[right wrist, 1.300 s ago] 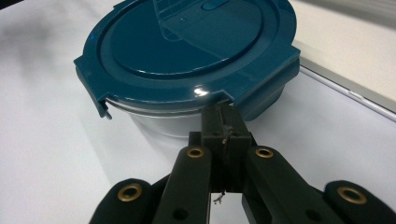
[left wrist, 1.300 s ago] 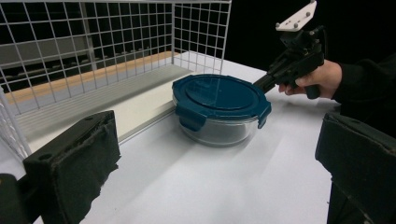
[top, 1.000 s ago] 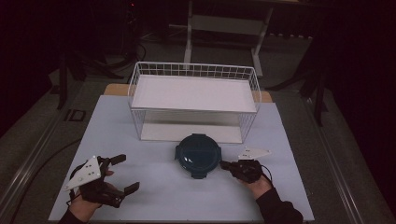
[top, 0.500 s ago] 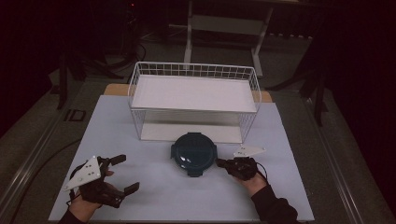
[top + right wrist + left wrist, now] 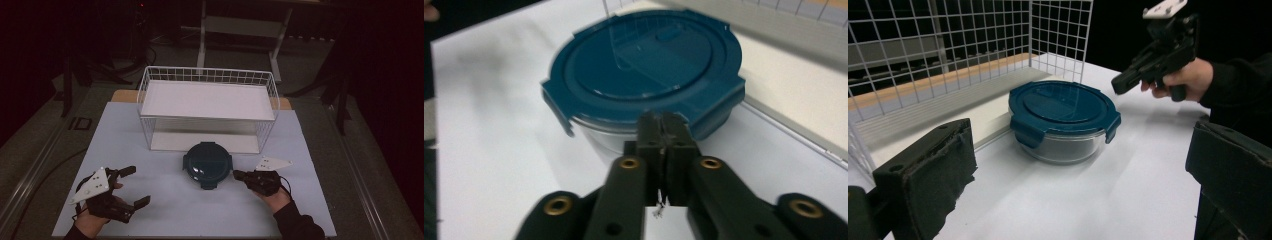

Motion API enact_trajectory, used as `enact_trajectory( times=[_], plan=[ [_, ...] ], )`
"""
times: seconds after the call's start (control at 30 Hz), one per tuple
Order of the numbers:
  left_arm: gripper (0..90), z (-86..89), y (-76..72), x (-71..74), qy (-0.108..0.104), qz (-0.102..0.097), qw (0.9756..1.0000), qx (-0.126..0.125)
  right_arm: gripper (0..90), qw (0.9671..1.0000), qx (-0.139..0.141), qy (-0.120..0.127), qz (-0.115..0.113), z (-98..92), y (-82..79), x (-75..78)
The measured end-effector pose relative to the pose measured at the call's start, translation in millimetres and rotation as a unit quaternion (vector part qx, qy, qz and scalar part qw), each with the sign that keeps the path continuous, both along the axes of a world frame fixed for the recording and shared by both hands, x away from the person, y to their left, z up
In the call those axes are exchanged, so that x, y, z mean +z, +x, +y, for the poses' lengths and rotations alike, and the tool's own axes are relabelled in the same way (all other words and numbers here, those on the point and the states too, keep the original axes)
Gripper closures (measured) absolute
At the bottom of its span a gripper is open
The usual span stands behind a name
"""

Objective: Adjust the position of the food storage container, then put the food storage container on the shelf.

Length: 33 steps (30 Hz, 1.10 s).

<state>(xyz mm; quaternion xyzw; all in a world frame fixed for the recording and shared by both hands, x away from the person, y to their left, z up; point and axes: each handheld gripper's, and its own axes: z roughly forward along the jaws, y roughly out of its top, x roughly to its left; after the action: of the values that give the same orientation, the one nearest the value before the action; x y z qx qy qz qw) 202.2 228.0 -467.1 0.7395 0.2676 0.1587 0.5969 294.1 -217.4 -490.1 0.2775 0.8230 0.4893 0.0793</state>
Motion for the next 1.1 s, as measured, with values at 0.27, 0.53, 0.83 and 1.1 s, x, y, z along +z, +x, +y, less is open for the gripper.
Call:
enact_trajectory(
  times=[0.27,0.53,0.83,1.1],
  plan=[
    [0.0,-9.9,1.9,1.9,0.005,0.008,0.9999,-0.012,31.6,0.9989,0.005,0.046,-0.001,-4.5,-9.0,11.9],
    [0.0,-20.7,10.9,19.4,-0.002,0.017,0.9995,-0.026,12.8,0.9976,0.010,0.050,-0.047,-6.0,-13.9,24.2],
    [0.0,-40.2,27.9,41.1,-0.012,0.040,0.9986,-0.031,16.8,0.9932,0.011,0.049,-0.105,-5.2,-22.6,41.0],
    [0.0,-60.0,44.6,51.0,0.017,0.029,0.9987,-0.039,16.9,0.9911,-0.013,0.052,-0.122,-6.5,-25.1,52.5]
  ],
)
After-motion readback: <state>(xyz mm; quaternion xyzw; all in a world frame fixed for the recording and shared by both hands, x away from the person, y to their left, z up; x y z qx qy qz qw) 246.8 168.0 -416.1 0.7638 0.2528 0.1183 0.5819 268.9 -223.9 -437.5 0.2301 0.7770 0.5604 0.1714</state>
